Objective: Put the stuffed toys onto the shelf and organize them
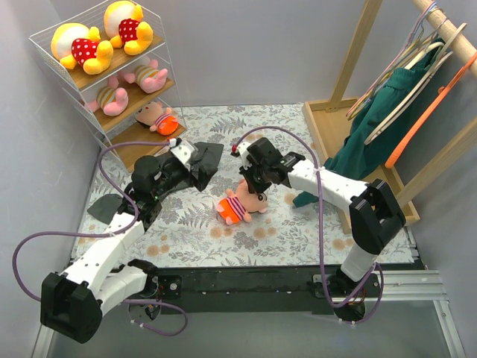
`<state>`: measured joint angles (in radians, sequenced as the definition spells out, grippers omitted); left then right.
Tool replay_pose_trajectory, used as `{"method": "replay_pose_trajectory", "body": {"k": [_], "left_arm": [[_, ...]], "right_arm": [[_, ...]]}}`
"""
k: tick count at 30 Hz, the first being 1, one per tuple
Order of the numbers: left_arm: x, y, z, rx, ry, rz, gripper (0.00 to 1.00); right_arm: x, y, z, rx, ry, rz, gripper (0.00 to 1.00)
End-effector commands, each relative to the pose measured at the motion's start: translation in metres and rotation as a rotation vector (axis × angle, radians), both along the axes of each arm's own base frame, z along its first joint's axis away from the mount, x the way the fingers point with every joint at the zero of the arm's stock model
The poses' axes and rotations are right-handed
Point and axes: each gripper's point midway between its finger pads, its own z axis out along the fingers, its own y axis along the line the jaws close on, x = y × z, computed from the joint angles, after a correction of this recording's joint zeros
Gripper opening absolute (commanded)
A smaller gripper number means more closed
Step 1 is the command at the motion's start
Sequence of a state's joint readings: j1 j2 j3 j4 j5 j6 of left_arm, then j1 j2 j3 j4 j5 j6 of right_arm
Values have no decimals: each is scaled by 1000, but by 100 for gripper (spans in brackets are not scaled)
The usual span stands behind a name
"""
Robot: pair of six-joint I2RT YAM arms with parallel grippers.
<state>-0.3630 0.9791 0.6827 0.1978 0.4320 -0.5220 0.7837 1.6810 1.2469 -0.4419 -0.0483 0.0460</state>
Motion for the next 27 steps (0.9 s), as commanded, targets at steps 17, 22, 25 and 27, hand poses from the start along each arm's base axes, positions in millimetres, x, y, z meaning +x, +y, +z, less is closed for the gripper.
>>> {"method": "replay_pose_trajectory", "body": {"k": [17,22,25,27], "left_arm": [[-134,-46,-64,401,-104,-568,69],[-134,-53,-81,494,-101,-584,69],[-131,-55,-96,560,-112,-587,66],[-128,-59,-106,593,-112,-600,64]], "right_arm": [[21,31,46,-9,-151,447,51],[48,22,100,102,-207,224,68],[68,3,135,156,-247,56,74],[81,-12,155,194,-267,-46,77]]}}
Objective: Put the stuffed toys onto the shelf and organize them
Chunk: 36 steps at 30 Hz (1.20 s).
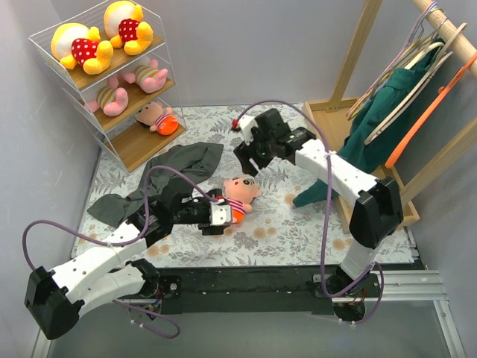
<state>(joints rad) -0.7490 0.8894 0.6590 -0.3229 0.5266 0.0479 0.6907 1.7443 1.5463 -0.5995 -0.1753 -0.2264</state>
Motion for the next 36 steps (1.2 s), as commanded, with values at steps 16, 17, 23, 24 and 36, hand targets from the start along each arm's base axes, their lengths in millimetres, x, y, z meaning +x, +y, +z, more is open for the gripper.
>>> {"method": "replay_pose_trajectory", "body": {"k": [16,17,23,24,36], "left_arm": [[35,-4,-76,191,-128,16,56],[37,-4,-78,201,-125,17,56],[50,-7,-82,221,-169,34,54],[53,-8,-83,224,-175,38,54],[56,-14,-65,142,-145,102,0]], "right_arm": [[-4,-51,208,526,-323,-293,87],[-6,-51,210,533,-326,-286,87],[-13,-57,214,511,-330,-278,87],[-13,-58,215,509,-334,-279,87],[-21,-68,206,504,-354,-288,88]]}}
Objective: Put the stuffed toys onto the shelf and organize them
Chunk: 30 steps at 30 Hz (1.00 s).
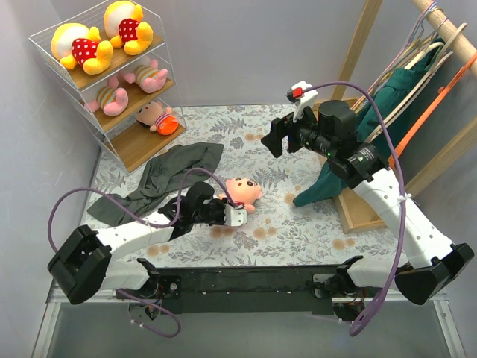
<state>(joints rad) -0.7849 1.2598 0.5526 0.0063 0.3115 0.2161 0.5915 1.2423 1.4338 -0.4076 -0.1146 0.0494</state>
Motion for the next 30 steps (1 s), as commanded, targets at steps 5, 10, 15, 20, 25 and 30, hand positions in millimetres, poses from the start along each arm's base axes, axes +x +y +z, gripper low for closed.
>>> {"method": "replay_pose_trajectory", "body": {"k": [5,10,15,20,25,30], "left_arm": [[17,9,78,-149,-108,170,0],[50,38,111,-118,-235,389,0],[70,60,113,-26,-239,553,0],[80,84,114,-30,-223,712,0],[107,144,109,-23,-207,909,0],[144,200,125,-42,-259,1081,0]], "right_arm": [[-6,1,28,45,-69,25,88],[-15,-1,37,75,-89,39,88],[-17,-2,30,74,-81,40,88],[-18,-3,31,62,-90,42,88],[-21,-6,33,59,-101,40,89],[-24,-6,26,61,-88,51,89]]}}
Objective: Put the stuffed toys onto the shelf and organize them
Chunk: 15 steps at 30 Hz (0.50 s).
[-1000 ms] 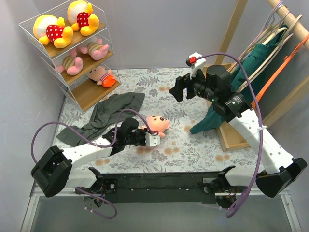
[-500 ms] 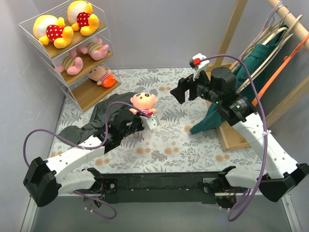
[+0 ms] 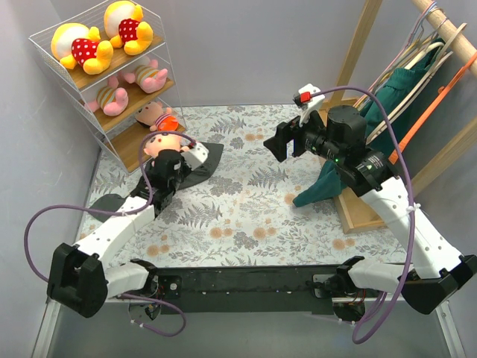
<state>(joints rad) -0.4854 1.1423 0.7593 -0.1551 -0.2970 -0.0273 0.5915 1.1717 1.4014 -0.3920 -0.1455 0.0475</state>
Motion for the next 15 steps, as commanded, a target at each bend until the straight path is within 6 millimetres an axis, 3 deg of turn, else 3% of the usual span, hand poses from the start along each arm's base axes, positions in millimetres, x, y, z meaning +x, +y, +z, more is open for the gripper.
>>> {"method": "replay_pose_trajectory", "body": {"k": [1,8,15], "left_arm": [[33,41,20,-24,-54,148,0],[52,60,11,-44,-32,194,0],[80,101,0,-40,-57,281,0]], "right_arm": [[-7,-1,12,28,-45,20,89],[-9,-4,16,20,-59,13,89],[-16,-3,26,57,-67,32,89]]}}
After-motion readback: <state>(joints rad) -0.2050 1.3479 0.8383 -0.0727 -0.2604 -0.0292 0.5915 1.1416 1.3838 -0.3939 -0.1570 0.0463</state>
